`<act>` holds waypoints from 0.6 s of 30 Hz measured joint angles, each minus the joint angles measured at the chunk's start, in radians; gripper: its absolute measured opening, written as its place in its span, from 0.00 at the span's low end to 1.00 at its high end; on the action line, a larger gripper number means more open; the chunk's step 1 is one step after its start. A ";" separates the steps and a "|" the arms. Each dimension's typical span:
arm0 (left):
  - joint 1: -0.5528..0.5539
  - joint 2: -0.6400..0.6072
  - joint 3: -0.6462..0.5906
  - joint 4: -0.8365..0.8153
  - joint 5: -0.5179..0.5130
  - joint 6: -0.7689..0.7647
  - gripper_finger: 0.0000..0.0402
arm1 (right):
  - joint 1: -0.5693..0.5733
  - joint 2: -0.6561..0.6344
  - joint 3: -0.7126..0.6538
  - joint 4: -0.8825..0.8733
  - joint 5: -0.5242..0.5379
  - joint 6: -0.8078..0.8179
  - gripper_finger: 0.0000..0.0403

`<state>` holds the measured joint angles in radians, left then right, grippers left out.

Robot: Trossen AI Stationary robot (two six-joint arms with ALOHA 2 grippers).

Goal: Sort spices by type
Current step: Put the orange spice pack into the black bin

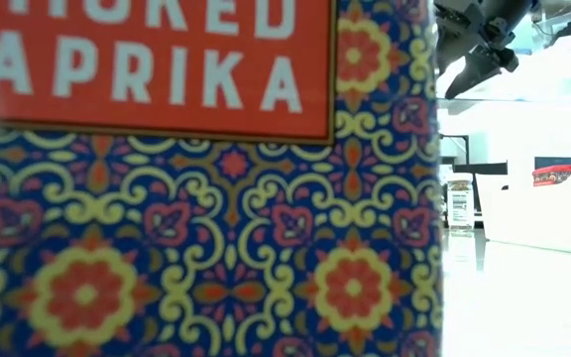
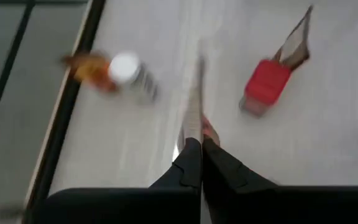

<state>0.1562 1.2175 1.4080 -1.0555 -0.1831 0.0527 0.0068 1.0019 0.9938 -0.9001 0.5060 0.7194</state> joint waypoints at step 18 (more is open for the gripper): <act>-0.056 -0.580 -0.597 -0.071 -0.076 -0.355 0.00 | -0.010 0.000 0.000 0.076 0.001 -0.021 0.83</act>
<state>0.1001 0.6372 0.8113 -1.1263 -0.2592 -0.3023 -0.0029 1.0019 0.9936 -0.8241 0.5068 0.6983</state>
